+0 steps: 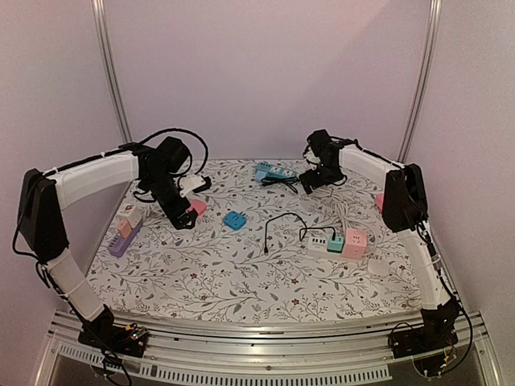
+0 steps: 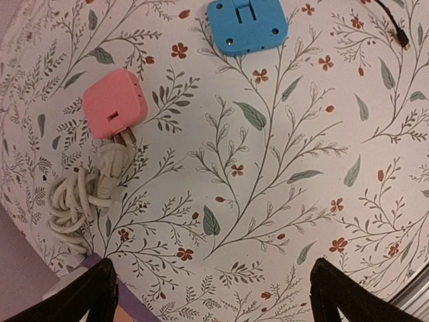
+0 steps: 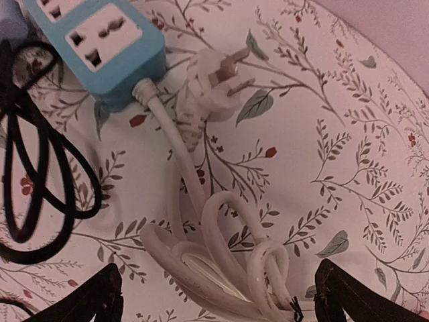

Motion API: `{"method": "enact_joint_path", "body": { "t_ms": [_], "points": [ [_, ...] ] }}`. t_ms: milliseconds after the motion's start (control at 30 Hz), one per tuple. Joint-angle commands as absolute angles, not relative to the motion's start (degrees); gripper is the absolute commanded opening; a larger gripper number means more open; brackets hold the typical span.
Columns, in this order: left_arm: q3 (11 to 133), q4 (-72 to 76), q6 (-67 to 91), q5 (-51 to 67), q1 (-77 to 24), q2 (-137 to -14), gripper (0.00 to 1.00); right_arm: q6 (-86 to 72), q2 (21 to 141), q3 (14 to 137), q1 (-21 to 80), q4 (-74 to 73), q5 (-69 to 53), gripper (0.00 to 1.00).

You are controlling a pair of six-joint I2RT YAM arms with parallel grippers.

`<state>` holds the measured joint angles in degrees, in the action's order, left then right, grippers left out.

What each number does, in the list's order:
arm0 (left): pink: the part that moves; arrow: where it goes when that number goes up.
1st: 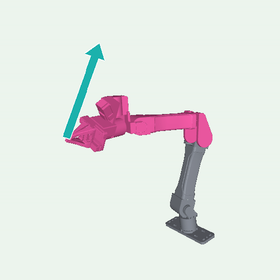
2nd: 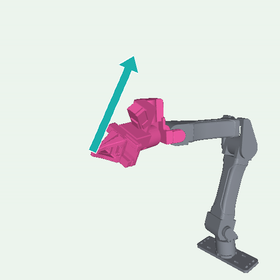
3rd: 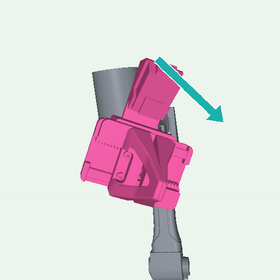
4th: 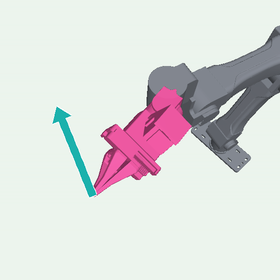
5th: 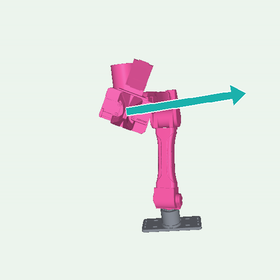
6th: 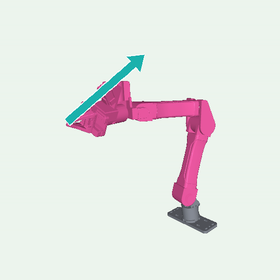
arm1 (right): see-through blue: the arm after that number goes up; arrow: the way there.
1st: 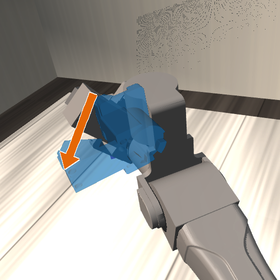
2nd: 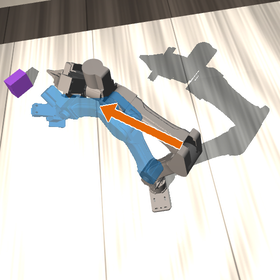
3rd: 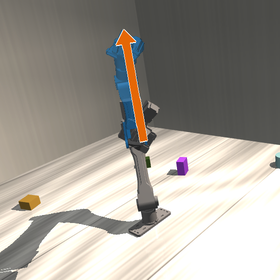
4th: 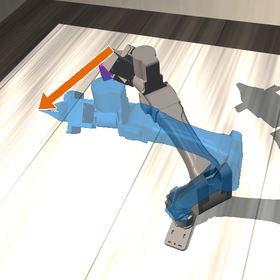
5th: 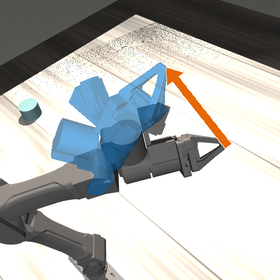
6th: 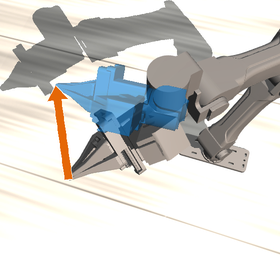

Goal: Insert the plug
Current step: Move the socket to the center of the board.

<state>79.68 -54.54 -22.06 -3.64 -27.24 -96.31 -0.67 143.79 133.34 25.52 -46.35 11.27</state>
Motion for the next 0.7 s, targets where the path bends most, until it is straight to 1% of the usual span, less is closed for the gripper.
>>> {"method": "enact_joint_path", "body": {
  "t_ms": [0,67,100,167,300,367,433,533,600,667],
  "points": [
    [77.39,-46.40,-20.48,-2.44,-26.81,-98.82,0.99,7.85,149.99,135.79,25.78,-54.57,14.53,0.99],
    [77.87,-45.19,-19.37,-1.13,-26.83,-100.15,1.00,9.20,151.19,136.20,25.81,-55.82,12.41,0.98],
    [78.07,-44.64,-18.77,-0.57,-26.83,-101.14,1.00,9.32,151.84,136.42,25.84,-56.56,10.49,0.96],
    [78.25,-43.74,-17.75,0.64,-26.92,-102.41,0.99,9.65,152.11,136.36,25.91,-57.57,7.93,0.85],
    [78.69,-41.91,-16.85,1.31,-27.05,-104.64,0.99,10.34,151.60,135.52,25.99,-59.39,2.05,0.43],
    [79.10,-41.42,-16.57,1.23,-26.99,-105.31,0.99,11.56,150.45,134.13,26.28,-59.37,-2.49,0.31],
    [79.51,-41.13,-16.23,1.43,-26.98,-105.43,0.99,14.16,148.93,132.91,27.02,-58.88,-5.45,0.24],
    [79.39,-40.60,-16.37,1.39,-26.85,-104.52,0.99,20.71,147.60,131.10,30.17,-58.42,-7.02,0.21],
    [78.96,-40.16,-16.72,0.76,-26.60,-103.39,0.99,25.41,147.06,130.22,32.92,-58.31,-6.83,0.20],
    [78.26,-39.71,-17.16,0.22,-26.19,-102.04,0.99,31.07,147.21,129.50,36.15,-58.36,-5.71,0.16]
  ]
}}
